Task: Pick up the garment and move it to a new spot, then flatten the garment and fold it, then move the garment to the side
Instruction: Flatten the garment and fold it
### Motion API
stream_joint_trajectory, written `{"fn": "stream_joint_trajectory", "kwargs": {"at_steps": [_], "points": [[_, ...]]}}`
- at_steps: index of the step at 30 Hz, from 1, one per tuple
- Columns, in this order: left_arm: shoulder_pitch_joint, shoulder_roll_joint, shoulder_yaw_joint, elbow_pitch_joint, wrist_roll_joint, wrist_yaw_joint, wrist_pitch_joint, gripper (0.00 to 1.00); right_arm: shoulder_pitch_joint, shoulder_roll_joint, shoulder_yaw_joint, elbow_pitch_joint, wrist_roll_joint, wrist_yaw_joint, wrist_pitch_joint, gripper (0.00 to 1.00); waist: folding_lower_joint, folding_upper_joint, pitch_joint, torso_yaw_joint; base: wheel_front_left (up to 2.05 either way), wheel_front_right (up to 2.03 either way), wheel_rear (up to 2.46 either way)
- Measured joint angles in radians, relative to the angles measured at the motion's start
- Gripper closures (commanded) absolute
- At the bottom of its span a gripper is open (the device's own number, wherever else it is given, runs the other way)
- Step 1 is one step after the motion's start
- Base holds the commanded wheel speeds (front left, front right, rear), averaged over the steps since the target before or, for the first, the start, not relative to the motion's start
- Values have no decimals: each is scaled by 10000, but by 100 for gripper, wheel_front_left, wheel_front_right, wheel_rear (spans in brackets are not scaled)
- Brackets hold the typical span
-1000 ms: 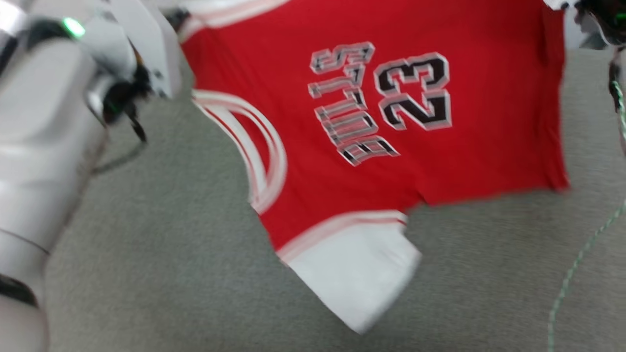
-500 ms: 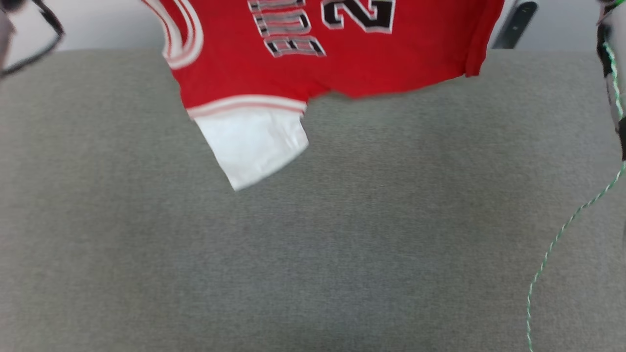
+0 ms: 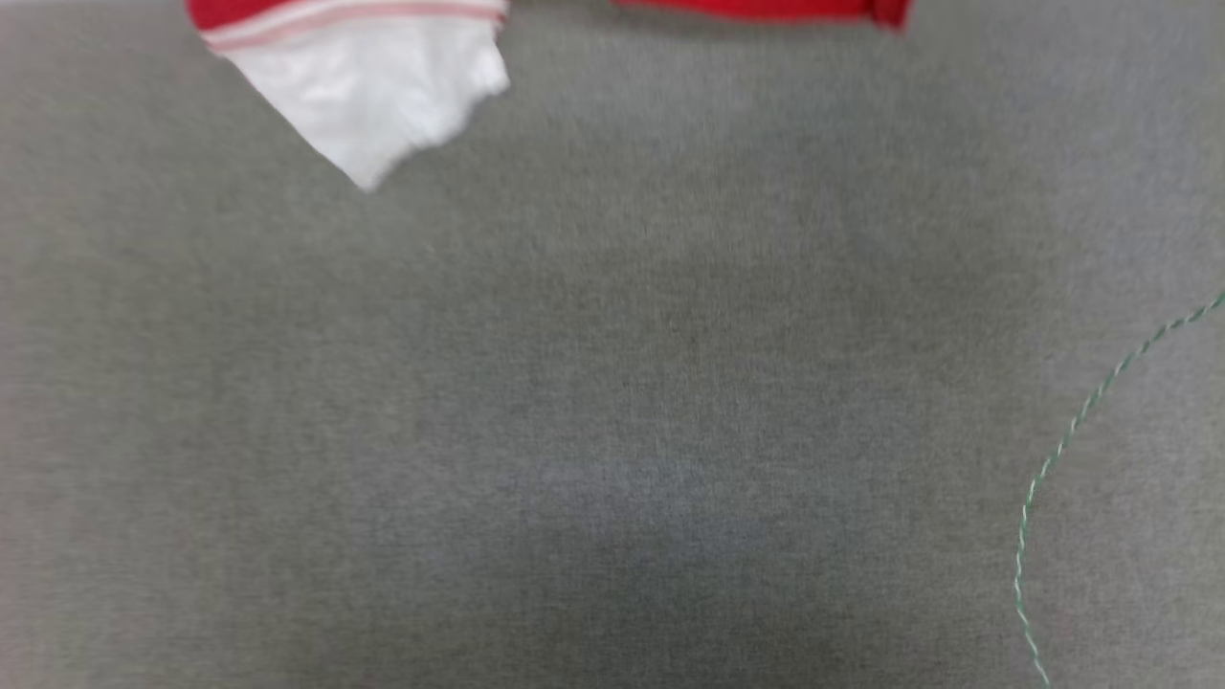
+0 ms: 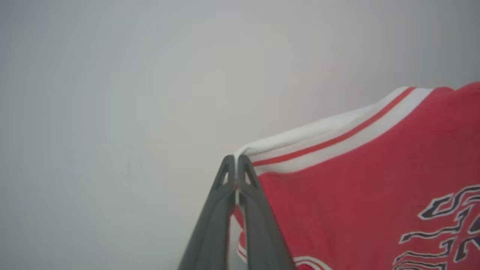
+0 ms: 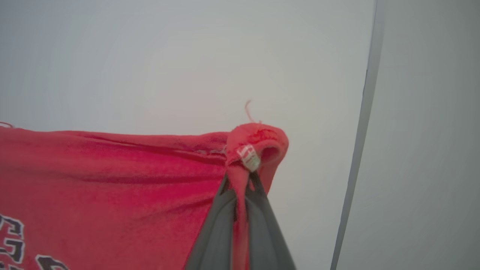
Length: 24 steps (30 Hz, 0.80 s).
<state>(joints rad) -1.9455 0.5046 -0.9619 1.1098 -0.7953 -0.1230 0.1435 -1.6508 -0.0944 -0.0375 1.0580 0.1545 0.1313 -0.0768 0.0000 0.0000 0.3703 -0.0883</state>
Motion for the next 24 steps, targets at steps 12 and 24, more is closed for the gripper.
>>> {"fn": "stream_joint_trajectory", "kwargs": {"at_steps": [12,24], "points": [[-2456,-566,-198,510,677,88,-1321,100,-1248,303,-1664,-102,-1304,2,-1835,100,0,0,2183,-178,0,0,0],[-2393,-1162,-232,1254,397,-8,-1916,100,-848,447,-1329,-435,-888,0,-1862,100,0,0,3115,189,0,0,0]]}}
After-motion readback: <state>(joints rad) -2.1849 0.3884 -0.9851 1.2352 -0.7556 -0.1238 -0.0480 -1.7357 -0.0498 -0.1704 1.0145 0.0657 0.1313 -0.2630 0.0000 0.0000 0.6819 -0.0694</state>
